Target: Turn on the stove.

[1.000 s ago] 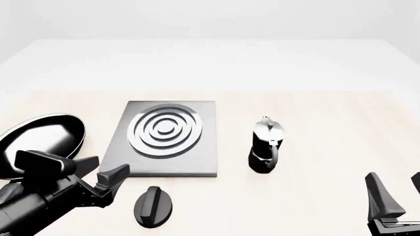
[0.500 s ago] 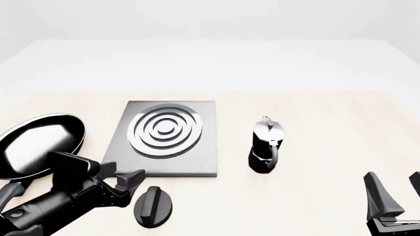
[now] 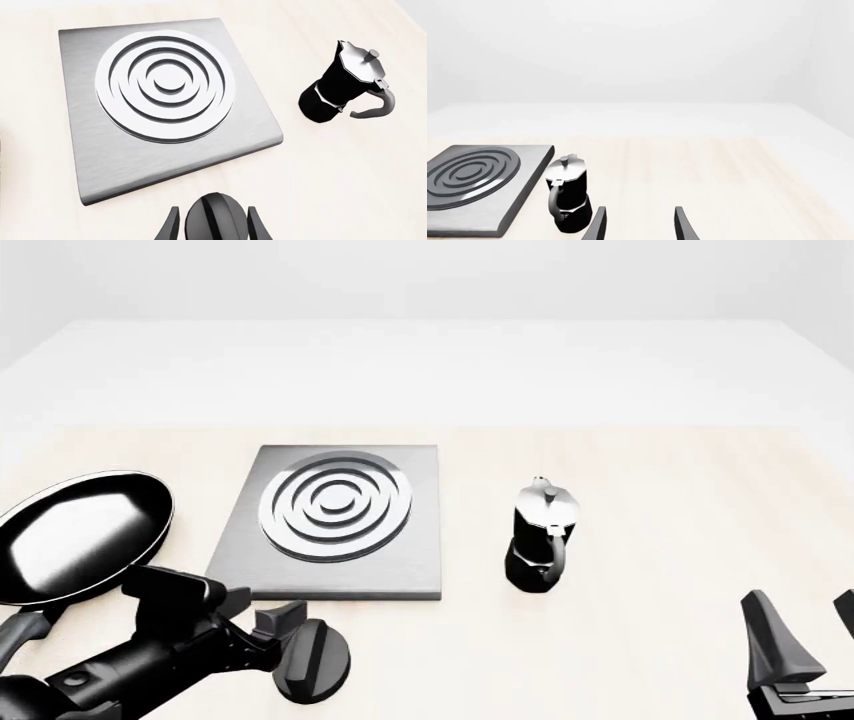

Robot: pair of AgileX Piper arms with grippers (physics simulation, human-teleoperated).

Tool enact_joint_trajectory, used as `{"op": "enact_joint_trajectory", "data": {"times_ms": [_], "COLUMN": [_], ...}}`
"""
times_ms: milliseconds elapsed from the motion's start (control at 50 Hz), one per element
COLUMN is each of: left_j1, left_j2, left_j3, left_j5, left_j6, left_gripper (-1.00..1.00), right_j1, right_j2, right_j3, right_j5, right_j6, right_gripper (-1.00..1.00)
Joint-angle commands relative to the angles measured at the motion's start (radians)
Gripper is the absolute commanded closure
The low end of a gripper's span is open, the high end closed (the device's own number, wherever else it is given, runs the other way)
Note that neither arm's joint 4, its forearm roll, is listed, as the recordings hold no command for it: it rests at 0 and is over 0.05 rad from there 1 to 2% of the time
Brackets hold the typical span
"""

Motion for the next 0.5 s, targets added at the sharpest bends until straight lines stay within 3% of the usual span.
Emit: {"op": "enact_joint_trajectory", "data": {"times_ms": [20,500], "left_j1": [-0.008,-0.027], "left_j2": [0.068,0.223], "left_j3": [0.007,0.011], "left_j5": [-0.058,-0.177], "left_j6": [-0.021,-0.057], "left_gripper": [-1.0,-1.0], "right_j1": [0.001,0.006], "right_j2": [-0.002,-0.004], "right_j3": [0.0,0.001], "right_j5": [0.001,-0.006], "right_j6": [0.004,0.022], "right_gripper": [-1.0,-1.0]}}
